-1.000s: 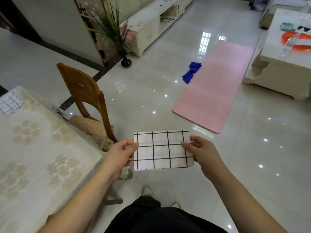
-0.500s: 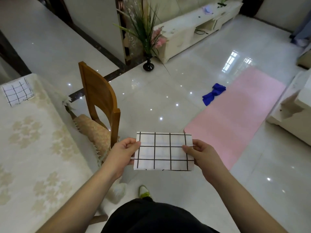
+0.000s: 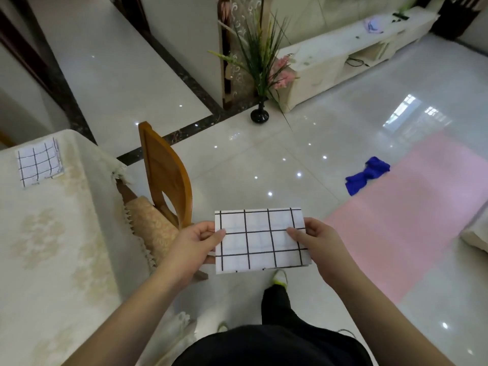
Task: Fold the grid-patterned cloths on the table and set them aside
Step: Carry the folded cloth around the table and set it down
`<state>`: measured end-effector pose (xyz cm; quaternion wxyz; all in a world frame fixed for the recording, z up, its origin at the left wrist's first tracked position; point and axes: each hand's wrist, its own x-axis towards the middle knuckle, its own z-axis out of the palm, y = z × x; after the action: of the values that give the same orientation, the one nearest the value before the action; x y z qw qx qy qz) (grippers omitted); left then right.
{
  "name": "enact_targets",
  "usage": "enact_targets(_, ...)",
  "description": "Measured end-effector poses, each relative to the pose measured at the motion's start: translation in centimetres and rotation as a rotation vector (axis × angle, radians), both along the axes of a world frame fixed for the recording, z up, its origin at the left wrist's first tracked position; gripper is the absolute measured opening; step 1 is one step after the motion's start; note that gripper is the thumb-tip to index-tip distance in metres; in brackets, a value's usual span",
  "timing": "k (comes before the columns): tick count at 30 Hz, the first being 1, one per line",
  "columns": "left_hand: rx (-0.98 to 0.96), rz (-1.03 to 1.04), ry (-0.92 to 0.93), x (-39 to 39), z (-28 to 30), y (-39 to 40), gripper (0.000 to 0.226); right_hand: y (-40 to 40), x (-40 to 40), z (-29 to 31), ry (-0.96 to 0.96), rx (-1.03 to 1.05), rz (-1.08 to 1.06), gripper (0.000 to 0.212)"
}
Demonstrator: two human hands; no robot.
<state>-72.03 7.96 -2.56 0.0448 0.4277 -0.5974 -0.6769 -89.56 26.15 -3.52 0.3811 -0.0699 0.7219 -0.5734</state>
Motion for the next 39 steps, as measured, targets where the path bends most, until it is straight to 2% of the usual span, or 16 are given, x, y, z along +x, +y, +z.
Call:
enact_targets(9,0.012,0.294,-0.037,-12.3,-1.2,-5.4,0.015,-8.7,-14.8,-0.8,0.000,-0.033,0.185,0.014)
enact_targets(15,0.073,0.482,0.025,-18.7,-0.1,-7.9,0.014,-13.6,-22.1,0.0,0.033,-0.052,0.350,0.015)
enact_targets(20,0.045,0.574,0.040,-21.5,-0.3,-10.3,0.012,-17.3,-25.1,-0.5,-0.022,-0.062,0.389,0.015)
enact_targets(26,0.033,0.634,0.048,-23.0,-1.5,-14.5,0.011,-23.7,-27.9,-0.9,0.017,-0.032,0.495,0.018)
enact_targets(39,-0.004,0.716,0.019,-23.8,-4.2,-27.9,0.007,-41.5,-30.7,-0.8,0.055,0.054,0.687,0.017)
